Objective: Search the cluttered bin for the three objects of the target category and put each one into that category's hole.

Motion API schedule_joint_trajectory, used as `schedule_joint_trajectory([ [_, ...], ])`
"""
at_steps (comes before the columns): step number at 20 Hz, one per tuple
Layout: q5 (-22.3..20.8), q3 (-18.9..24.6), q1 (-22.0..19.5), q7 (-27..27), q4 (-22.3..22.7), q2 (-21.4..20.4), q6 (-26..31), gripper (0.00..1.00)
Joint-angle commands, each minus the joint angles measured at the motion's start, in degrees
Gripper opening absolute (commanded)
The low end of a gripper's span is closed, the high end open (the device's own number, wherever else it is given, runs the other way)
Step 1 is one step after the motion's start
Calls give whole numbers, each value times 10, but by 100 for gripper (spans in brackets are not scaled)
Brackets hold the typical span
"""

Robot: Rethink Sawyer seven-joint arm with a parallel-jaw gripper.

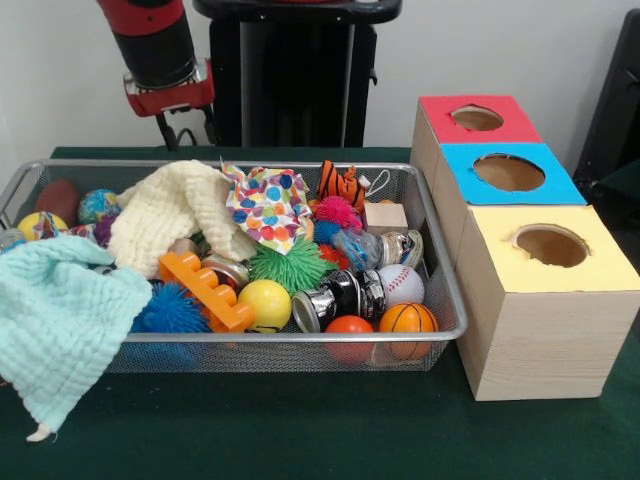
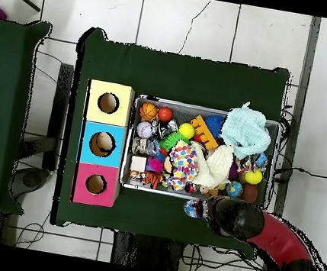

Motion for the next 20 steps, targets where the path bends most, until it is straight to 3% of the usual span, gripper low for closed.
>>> schedule_joint_trajectory([
  [1, -38, -12, -15, 32, -16, 36, -17, 100],
  [16, -49, 7, -22, 38, -69, 148, -72, 100],
  [20, -45, 17, -28, 35, -60, 138, -79, 100],
])
